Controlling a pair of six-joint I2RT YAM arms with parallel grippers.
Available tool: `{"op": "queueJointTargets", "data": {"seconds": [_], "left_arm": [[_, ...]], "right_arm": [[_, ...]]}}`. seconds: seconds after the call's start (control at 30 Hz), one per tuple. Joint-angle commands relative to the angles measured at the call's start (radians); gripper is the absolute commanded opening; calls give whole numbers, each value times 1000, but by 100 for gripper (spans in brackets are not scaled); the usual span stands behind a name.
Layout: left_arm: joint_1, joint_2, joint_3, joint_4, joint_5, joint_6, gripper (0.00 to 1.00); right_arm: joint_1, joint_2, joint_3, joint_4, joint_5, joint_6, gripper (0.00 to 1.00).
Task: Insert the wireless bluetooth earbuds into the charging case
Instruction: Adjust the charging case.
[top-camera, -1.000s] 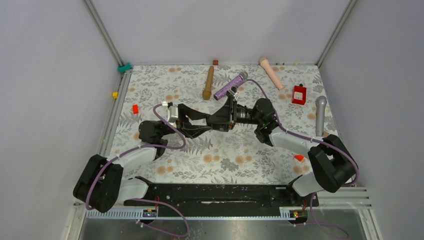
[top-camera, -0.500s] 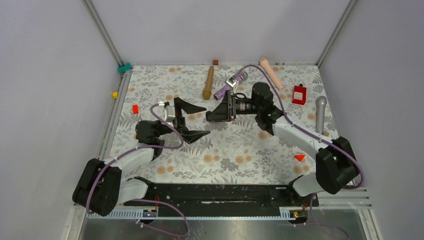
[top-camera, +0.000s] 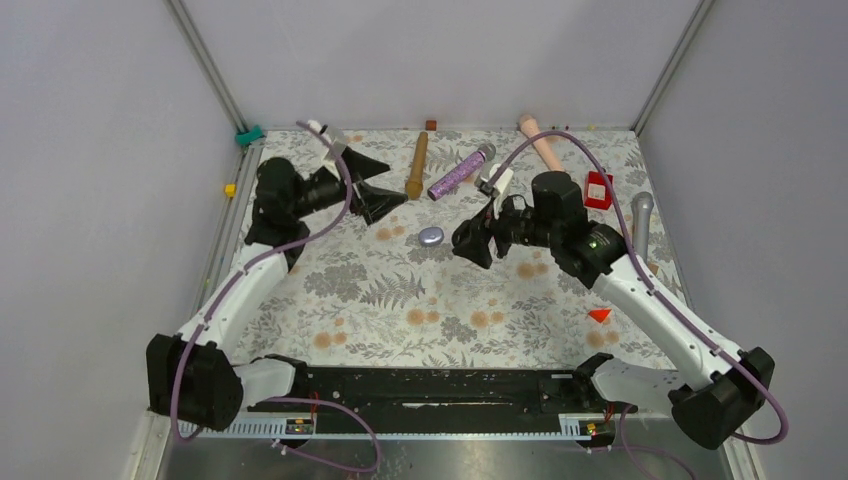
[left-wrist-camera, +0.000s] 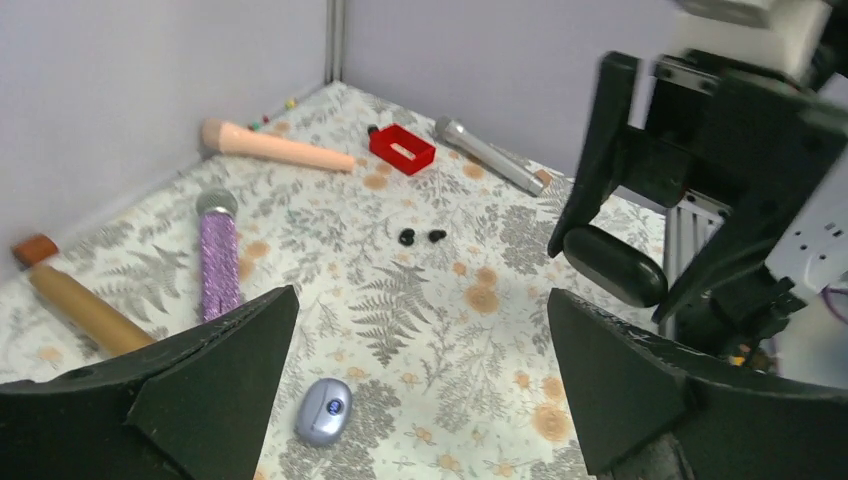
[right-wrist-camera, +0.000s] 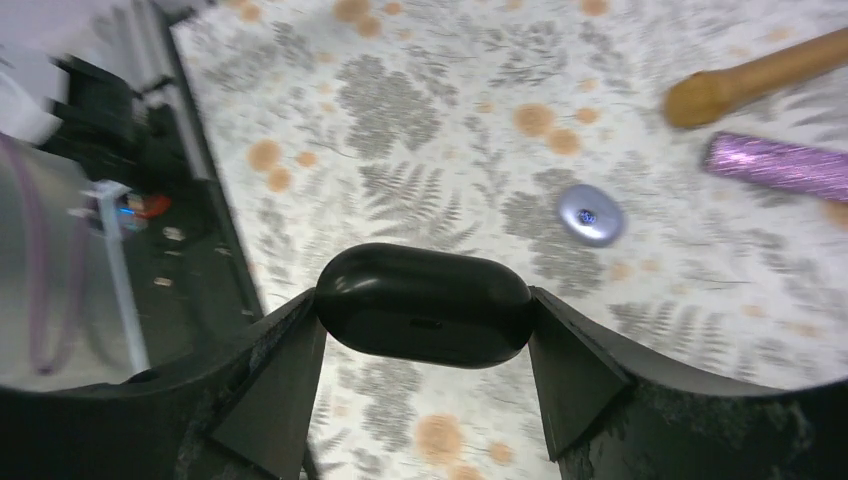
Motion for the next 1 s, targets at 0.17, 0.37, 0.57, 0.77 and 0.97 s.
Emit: {"op": "queueJointTargets", "data": {"seconds": [0.17, 0.37, 0.57, 0.77, 0.97], "left_arm": [[-154, 197, 327, -631, -52, 101, 98], [-209, 357, 412, -688, 50, 47, 95], [-237, 403, 408, -666, 156, 28, 92], [-242, 372, 337, -493, 229, -93, 92], [-286, 395, 329, -508, 201, -54, 91]], "right_arm": [[169, -57, 45, -194, 340, -548, 38], [330, -46, 7, -198, 563, -702, 36], [346, -45, -45, -143, 619, -715, 36], [347, -48, -78, -113, 656, -729, 37], [348, -48, -74, -107, 653, -717, 37]]}}
